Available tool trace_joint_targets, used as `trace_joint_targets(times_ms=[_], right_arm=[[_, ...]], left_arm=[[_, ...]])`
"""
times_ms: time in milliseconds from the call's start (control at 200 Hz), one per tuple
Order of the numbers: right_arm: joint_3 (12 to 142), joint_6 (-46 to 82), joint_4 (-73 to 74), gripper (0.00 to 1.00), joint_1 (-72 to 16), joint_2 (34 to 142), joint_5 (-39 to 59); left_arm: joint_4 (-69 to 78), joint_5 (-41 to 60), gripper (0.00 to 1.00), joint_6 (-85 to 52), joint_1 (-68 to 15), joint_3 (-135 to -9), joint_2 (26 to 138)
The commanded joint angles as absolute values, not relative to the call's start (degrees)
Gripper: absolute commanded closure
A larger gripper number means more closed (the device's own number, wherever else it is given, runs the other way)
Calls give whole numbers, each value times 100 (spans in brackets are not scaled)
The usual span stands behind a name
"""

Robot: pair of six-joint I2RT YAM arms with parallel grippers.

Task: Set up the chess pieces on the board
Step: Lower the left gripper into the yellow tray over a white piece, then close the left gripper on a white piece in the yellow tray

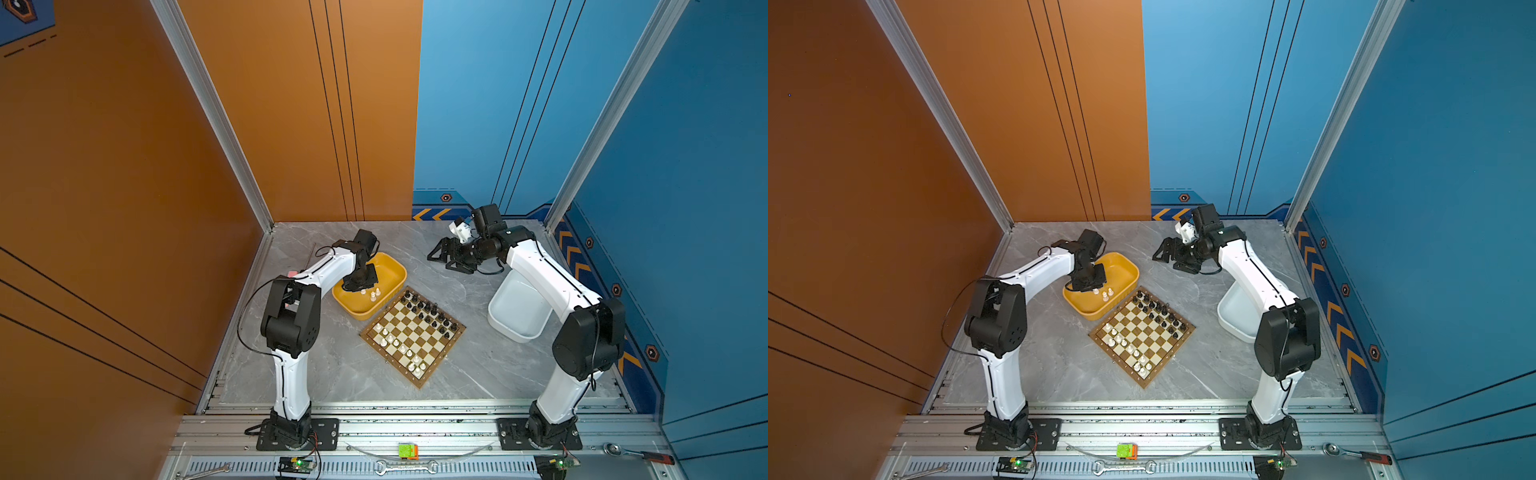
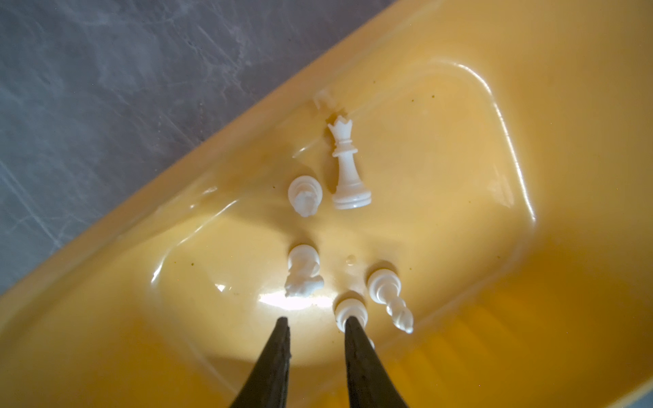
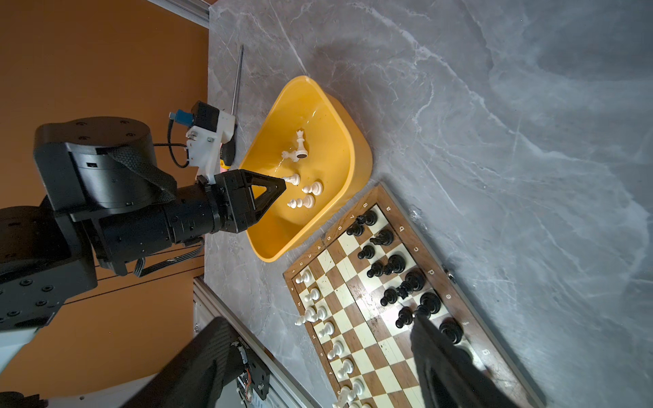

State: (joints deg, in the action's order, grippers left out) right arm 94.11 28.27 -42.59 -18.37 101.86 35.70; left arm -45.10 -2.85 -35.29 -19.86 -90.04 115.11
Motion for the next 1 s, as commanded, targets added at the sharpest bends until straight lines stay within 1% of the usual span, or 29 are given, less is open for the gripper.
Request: trace_joint_targets(times_ms=[0,481,651,996], right_arm=[[9312,2689,-4464,16,-1741,9906,3463],[9207,2610,-4491,17,-1540,9879,3568],[9202,2591,-4491,17,-1486,9891,3602],[9188,2575,-4491,16,-1438,9907,3653]], left_arm=[[-4725,-538,71,-3428,-2003,-9095,11652],[-4843,-672,69,-3396,-1969,-9369,11892],[-4858,-738,66,-3415,-1976,-9453,11917],[-4874,-693,66,-3493,-1968,-9606,12191]])
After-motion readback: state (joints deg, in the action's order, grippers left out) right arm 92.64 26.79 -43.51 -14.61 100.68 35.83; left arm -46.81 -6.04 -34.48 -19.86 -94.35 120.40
